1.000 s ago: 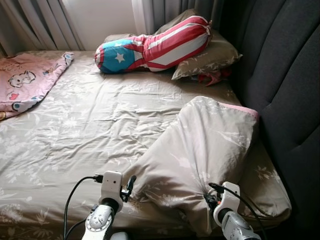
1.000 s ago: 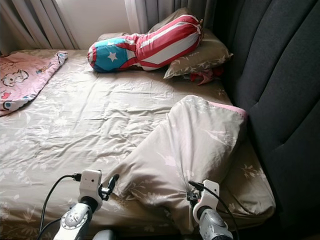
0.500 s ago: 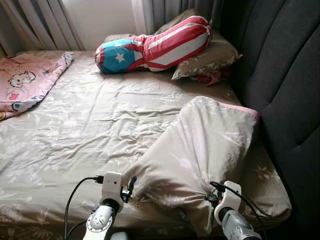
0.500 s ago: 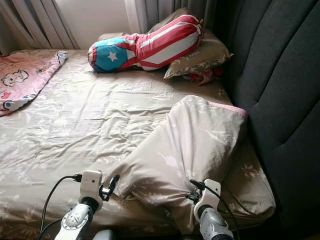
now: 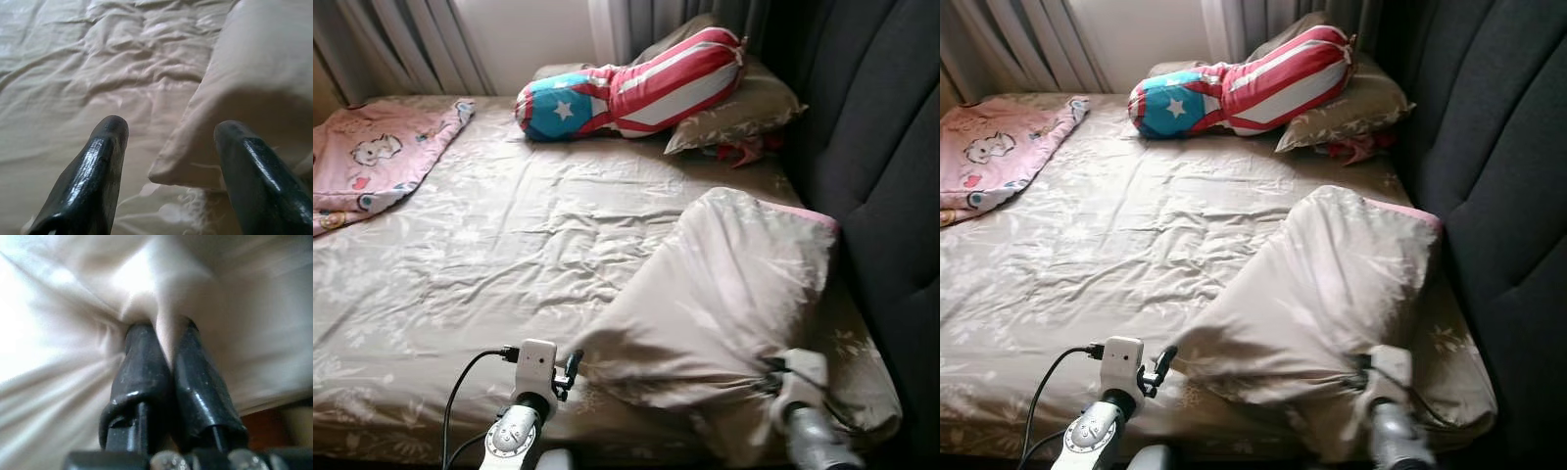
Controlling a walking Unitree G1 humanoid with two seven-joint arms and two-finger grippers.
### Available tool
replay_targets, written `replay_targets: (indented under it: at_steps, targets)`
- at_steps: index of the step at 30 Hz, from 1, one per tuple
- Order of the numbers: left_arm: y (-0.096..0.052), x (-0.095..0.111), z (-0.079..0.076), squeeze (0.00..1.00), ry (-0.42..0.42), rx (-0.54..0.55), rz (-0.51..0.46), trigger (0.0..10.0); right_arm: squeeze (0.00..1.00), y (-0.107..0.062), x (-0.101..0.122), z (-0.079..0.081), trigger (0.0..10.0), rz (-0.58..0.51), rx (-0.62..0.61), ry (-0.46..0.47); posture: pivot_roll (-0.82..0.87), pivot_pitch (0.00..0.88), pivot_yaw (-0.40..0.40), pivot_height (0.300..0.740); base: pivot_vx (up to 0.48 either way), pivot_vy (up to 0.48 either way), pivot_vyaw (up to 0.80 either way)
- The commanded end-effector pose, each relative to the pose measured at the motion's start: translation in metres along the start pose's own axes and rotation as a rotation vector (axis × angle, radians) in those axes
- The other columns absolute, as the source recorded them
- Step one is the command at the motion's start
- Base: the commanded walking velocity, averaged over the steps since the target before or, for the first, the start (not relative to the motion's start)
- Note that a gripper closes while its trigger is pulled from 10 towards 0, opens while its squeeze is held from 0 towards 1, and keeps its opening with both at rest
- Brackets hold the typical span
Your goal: Clean up the room
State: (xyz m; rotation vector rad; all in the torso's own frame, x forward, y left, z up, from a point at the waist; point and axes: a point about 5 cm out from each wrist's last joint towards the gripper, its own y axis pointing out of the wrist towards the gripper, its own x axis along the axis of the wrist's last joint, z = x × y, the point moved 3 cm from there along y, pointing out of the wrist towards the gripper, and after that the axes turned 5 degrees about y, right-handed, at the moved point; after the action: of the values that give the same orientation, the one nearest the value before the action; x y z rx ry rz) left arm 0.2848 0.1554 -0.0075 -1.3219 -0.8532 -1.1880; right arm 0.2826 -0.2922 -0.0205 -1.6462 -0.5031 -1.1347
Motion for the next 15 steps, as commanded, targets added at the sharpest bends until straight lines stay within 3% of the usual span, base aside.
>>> replay_targets:
  at_steps: [1,4,6,9,15]
  targets:
    - [-0.001,-0.003,0.001,0.0,0.006,0.001,0.007,10.0,0.0,0.002,0.052,-0.045,0.0,-0.192,-0.191,0.029,-0.09,0.046,-0.01,0.651,0.0,0.0,0.0]
    - [0.0,-0.003,0.001,0.0,0.005,-0.001,0.009,10.0,0.0,-0.005,0.084,-0.08,0.0,-0.305,-0.323,0.023,-0.09,0.049,-0.012,0.651,0.0,0.0,0.0]
    - [0.0,-0.003,0.0,0.0,0.006,-0.001,0.01,10.0,0.0,-0.008,0.095,-0.09,0.0,-0.348,-0.363,0.018,-0.09,0.049,-0.011,0.651,0.0,0.0,0.0]
    - [0.0,-0.002,0.0,0.0,0.005,-0.002,0.009,10.0,0.0,-0.011,0.105,-0.094,0.0,-0.396,-0.39,-0.021,-0.09,0.05,-0.011,0.651,0.0,0.0,0.0]
    - [0.0,-0.002,0.002,0.0,0.007,0.003,0.009,10.0,0.0,-0.013,0.105,-0.093,0.0,-0.418,-0.416,-0.013,-0.08,0.057,-0.008,0.651,0.0,0.0,0.0]
